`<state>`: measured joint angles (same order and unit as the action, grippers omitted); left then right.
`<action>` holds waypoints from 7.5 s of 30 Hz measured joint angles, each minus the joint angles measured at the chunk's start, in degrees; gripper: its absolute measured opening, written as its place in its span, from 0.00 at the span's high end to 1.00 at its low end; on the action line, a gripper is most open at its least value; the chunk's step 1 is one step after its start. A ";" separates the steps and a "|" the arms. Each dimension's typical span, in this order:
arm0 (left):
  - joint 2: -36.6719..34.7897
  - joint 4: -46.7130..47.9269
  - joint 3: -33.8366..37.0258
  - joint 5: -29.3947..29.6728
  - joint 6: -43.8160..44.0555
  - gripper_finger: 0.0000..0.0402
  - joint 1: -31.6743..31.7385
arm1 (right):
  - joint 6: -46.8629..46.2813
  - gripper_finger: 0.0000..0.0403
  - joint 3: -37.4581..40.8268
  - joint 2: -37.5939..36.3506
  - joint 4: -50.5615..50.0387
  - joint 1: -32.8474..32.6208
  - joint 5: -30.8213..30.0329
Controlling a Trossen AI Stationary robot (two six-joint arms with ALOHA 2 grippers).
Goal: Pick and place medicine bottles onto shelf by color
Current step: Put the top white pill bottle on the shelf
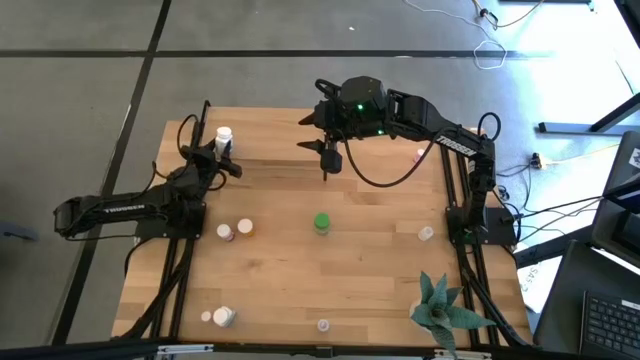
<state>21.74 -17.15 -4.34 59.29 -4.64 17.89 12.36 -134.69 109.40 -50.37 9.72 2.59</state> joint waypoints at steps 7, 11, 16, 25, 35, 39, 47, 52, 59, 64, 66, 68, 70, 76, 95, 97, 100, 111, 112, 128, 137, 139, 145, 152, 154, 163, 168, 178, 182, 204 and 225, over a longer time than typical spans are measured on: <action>0.00 -0.02 0.00 0.07 0.04 0.58 0.00 | 0.01 0.39 0.00 0.00 -0.01 0.00 0.00; 0.00 -0.01 0.00 0.07 0.02 0.58 0.00 | 0.15 0.39 0.00 0.00 -0.02 0.00 0.00; 0.00 -0.02 0.00 0.07 0.06 0.58 0.00 | 0.13 0.39 0.00 0.00 -0.02 0.00 0.00; 0.00 0.00 0.00 0.04 0.02 0.58 0.00 | 0.13 0.39 0.00 0.00 -0.10 -0.02 0.00; 0.00 0.00 0.00 0.02 -0.05 0.58 0.00 | 0.13 0.39 0.00 0.02 -0.35 -0.02 0.00; 0.00 0.00 0.00 0.02 -0.05 0.58 0.00 | 0.13 0.39 0.00 0.02 -0.32 -0.02 0.00; 0.00 0.00 0.00 0.02 -0.11 0.58 0.00 | 0.13 0.39 0.00 0.02 -0.25 -0.02 0.01; 0.00 0.00 0.00 0.02 -0.11 0.58 0.00 | 0.13 0.39 0.00 0.02 -0.21 -0.02 0.02; 0.00 0.00 0.00 0.02 -3.86 0.58 0.00 | 0.13 0.39 0.00 0.02 -0.21 -0.02 0.02; -0.01 -0.33 0.00 0.04 -4.51 0.58 0.00 | 0.13 0.39 0.00 0.02 -0.21 -0.02 0.02; -0.02 -0.46 0.00 0.04 -4.52 0.58 0.00 | 0.13 0.39 0.00 0.02 -0.21 -0.02 0.02; -0.02 -0.46 0.00 0.12 -4.23 0.56 0.00 | 0.13 0.39 0.00 0.02 -0.21 -0.02 0.02; -0.02 -0.48 0.00 0.52 -4.06 0.53 -0.01 | 0.13 0.39 0.00 0.02 -0.21 -0.02 0.02; 0.07 0.09 0.20 2.47 -5.68 0.44 -0.02 | 0.11 0.39 0.00 0.02 -0.21 -0.02 0.02; -0.11 -13.92 0.03 5.22 -20.63 0.40 -0.04 | 0.13 0.39 0.00 0.04 -0.21 -0.02 0.02; -0.11 -14.65 0.02 5.20 -21.46 0.40 -0.04 | 0.13 0.39 0.00 0.04 -0.21 -0.02 0.02; -0.11 -15.71 0.02 4.90 -22.08 0.40 -0.04 | 0.13 0.39 0.00 0.04 -0.21 -0.02 0.02; -0.11 -23.18 -0.02 5.55 -30.79 0.40 -0.04 | 0.13 0.39 0.00 0.04 -0.22 -0.04 0.02; -0.11 -24.45 -0.02 5.54 -31.84 0.40 -0.06 | 0.13 0.39 0.00 0.04 -0.21 -0.04 0.02; -0.11 -31.51 -2.90 5.41 -42.75 0.40 -5.46 | 0.13 0.39 0.00 0.04 -0.21 -0.04 0.02; -0.11 -31.08 -9.47 11.55 -45.48 0.40 -12.90 | 0.11 0.39 0.00 0.04 -0.23 -0.04 0.02; -0.11 -29.27 -10.91 13.62 -45.46 0.40 -15.60 | 0.11 0.39 0.00 0.04 -0.21 -0.04 0.02; -0.09 -23.79 -14.72 19.55 -45.48 0.40 -25.67 | 0.11 0.39 0.00 0.04 -0.21 -0.02 0.02; 0.06 -21.85 -16.85 29.63 -45.42 0.40 -38.14 | 0.12 0.39 0.00 0.04 -0.21 -0.04 0.02; 0.07 -21.86 -16.85 30.75 -45.39 0.40 -41.38 | 0.13 0.39 0.00 0.04 -0.21 -0.04 0.02; 0.07 -21.88 -16.85 30.77 -37.44 0.40 -51.68 | 0.12 0.39 0.00 0.04 -0.21 -0.04 0.02; 0.07 -22.56 -16.86 28.56 -36.21 0.40 -55.90 | 0.11 0.39 0.00 0.04 -0.21 -0.03 0.02; 3.74 -20.76 -23.07 20.46 -36.20 0.40 -59.57 | 0.11 0.39 0.00 0.04 -0.21 -0.04 0.02; 8.25 -17.23 -26.01 20.68 -34.47 0.40 -59.58 | 0.11 0.39 0.00 0.04 -0.12 -0.04 0.02; 28.73 -9.33 -33.40 11.08 -9.98 0.40 -46.65 | 0.13 0.39 0.00 0.04 -0.15 -0.04 0.02; 28.72 30.60 -33.40 -10.42 15.67 0.41 -27.39 | 0.11 0.39 0.00 0.04 -0.15 -0.03 0.02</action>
<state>50.46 13.45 -37.74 48.87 11.03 -9.50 12.47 -134.69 109.45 -50.52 9.69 2.61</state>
